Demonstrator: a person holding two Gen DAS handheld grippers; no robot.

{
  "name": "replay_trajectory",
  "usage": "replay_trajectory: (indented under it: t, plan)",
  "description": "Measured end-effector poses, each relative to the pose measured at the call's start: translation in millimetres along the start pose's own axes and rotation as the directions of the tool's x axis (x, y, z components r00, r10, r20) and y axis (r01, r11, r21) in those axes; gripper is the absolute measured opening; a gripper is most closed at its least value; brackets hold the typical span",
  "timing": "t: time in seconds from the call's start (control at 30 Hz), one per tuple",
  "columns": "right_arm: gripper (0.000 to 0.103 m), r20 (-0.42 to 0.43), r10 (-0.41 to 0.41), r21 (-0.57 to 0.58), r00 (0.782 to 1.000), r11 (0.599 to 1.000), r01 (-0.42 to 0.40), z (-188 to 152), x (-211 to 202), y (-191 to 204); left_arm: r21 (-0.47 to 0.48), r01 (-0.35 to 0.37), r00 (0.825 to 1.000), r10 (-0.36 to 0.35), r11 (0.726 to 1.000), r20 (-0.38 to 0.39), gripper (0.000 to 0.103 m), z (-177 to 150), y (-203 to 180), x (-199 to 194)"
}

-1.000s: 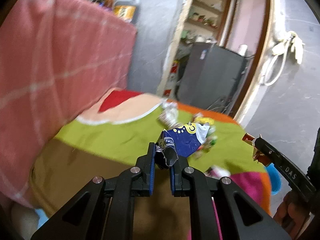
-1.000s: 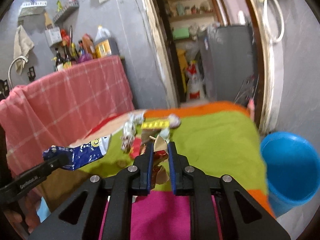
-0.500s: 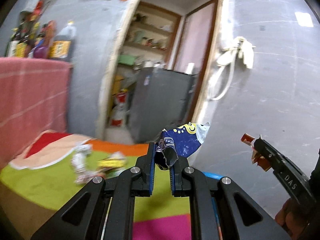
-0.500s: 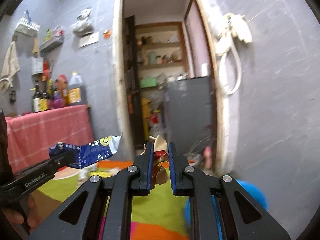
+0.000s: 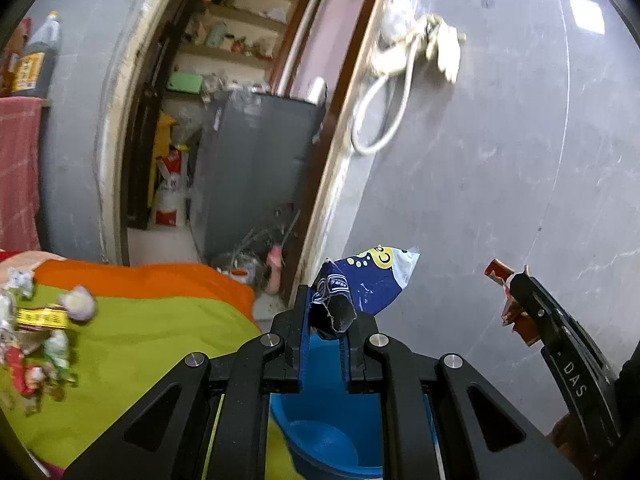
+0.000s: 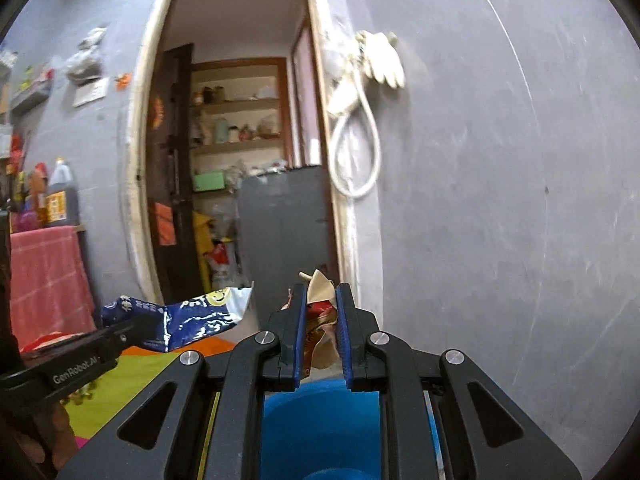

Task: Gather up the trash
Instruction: 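Open both tools to drop the wrappers into the blue bucket, then return the right tool to the pile and grasp a white paper scrap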

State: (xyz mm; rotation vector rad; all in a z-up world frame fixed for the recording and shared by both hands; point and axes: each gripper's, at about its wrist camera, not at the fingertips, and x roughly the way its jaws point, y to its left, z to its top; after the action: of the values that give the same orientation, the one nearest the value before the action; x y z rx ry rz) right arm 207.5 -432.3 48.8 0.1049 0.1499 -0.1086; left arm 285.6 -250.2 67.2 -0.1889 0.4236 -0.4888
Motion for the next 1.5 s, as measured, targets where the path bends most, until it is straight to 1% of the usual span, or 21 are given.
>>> replay_trajectory:
  t: [0.13, 0.2, 0.33, 0.4, 0.53, 0.6, 0.63, 0.67, 0.73, 0.8, 0.87, 0.93, 0.97, 1.0, 1.03, 1.07, 1.1, 1.13, 1.23, 1.33, 1.5]
  plan:
    - [0.013, -0.048, -0.011, 0.012, 0.999, 1.000, 0.012, -15.7, 10.4, -13.8, 0.013, -0.003, 0.998, 0.004, 1.000, -0.061, 0.010, -10.8, -8.2, 27.4]
    - [0.016, -0.078, -0.010, 0.024, 0.997, 1.000, 0.012, -22.7, 16.2, -18.9, 0.022, -0.006, 0.995, 0.009, 1.000, -0.102, 0.010, -12.5, -10.8, 42.0]
    - [0.016, -0.133, -0.012, 0.045, 0.991, 0.999, 0.019, -33.0, 29.0, -28.7, -0.004, -0.005, 0.986, 0.004, 1.000, -0.167, 0.012, -23.0, -6.6, 60.6]
    - [0.017, -0.153, -0.002, 0.071, 0.988, 0.997, 0.013, -36.9, 34.6, -34.0, -0.013, -0.010, 0.978, 0.007, 1.000, -0.208, 0.019, -24.7, -4.4, 70.6]
    - [0.020, -0.181, 0.007, 0.093, 0.984, 0.996, 0.010, -39.6, 45.7, -36.2, -0.051, -0.022, 0.966, 0.008, 0.998, -0.258, 0.029, -28.8, 4.4, 81.0]
    - [0.028, -0.189, 0.010, 0.105, 0.982, 0.994, 0.010, -40.5, 49.0, -37.4, -0.061, -0.029, 0.964, 0.012, 0.998, -0.265, 0.033, -28.8, 7.4, 81.5]
    - [0.029, -0.188, 0.013, 0.109, 0.982, 0.994, 0.008, -39.9, 49.4, -37.2, -0.065, -0.032, 0.964, 0.013, 0.997, -0.266, 0.034, -28.9, 9.3, 81.1]
    - [0.029, -0.188, 0.013, 0.109, 0.982, 0.994, 0.008, -39.6, 49.5, -36.3, -0.065, -0.034, 0.965, 0.016, 0.997, -0.263, 0.036, -28.2, 10.7, 78.9]
    - [0.034, -0.184, 0.009, 0.107, 0.983, 0.994, 0.011, -38.8, 49.0, -35.2, -0.059, -0.042, 0.968, 0.026, 0.997, -0.251, 0.044, -27.3, 11.7, 72.5]
    - [0.051, -0.164, 0.005, 0.117, 0.986, 0.993, 0.015, -35.8, 44.2, -34.7, -0.055, -0.057, 0.974, 0.043, 0.997, -0.223, 0.055, -24.4, 14.1, 63.0]
    - [0.056, -0.146, -0.005, 0.113, 0.989, 0.993, 0.022, -30.7, 40.5, -32.0, -0.052, -0.068, 0.979, 0.057, 0.996, -0.197, 0.062, -22.6, 15.4, 51.7]
    - [0.070, -0.124, -0.013, 0.103, 0.992, 0.994, 0.026, -25.9, 33.0, -30.1, -0.044, -0.095, 0.982, 0.086, 0.995, -0.166, 0.076, -19.6, 18.4, 38.3]
    - [0.079, -0.107, -0.014, 0.104, 0.994, 0.994, 0.025, -23.0, 27.4, -29.3, -0.043, -0.108, 0.984, 0.101, 0.993, -0.147, 0.086, -18.6, 20.7, 31.1]
    - [0.084, -0.092, -0.010, 0.107, 0.996, 0.994, 0.020, -20.6, 22.4, -28.5, -0.044, -0.120, 0.986, 0.114, 0.992, -0.123, 0.093, -18.1, 22.8, 22.8]
    - [0.086, -0.078, -0.005, 0.107, 0.997, 0.994, 0.013, -18.1, 17.0, -27.4, -0.043, -0.140, 0.987, 0.135, 0.989, -0.088, 0.096, -16.5, 26.4, 11.6]
    - [0.091, -0.069, -0.004, 0.100, 0.998, 0.995, 0.011, -14.9, 12.4, -25.1, -0.040, -0.156, 0.986, 0.153, 0.987, -0.063, 0.098, -15.4, 29.5, 2.4]
    - [0.099, -0.062, -0.004, 0.088, 0.998, 0.996, 0.009, -12.0, 7.8, -22.0, -0.036, -0.168, 0.985, 0.167, 0.985, -0.048, 0.099, -14.5, 31.1, -4.0]
    - [0.103, -0.057, -0.001, 0.084, 0.998, 0.996, 0.006, -9.6, 5.6, -19.4, -0.031, -0.185, 0.982, 0.184, 0.982, -0.034, 0.099, -14.0, 33.5, -11.7]
    - [0.103, -0.034, 0.025, 0.077, 0.999, 0.997, -0.022, -2.5, -8.0, -9.6, -0.005, -0.234, 0.972, 0.234, 0.972, 0.002, 0.099, -14.2, 39.0, -35.6]
    - [0.103, -0.024, 0.046, 0.055, 0.999, 0.998, -0.044, 3.2, -19.6, 5.4, 0.002, -0.261, 0.965, 0.261, 0.965, 0.028, 0.100, -13.2, 47.9, -60.5]
    - [0.103, -0.014, 0.093, 0.036, 0.996, 0.995, -0.093, 8.3, -34.4, 33.1, -0.004, -0.296, 0.954, 0.296, 0.955, 0.046, 0.100, -19.3, 64.6, -95.4]
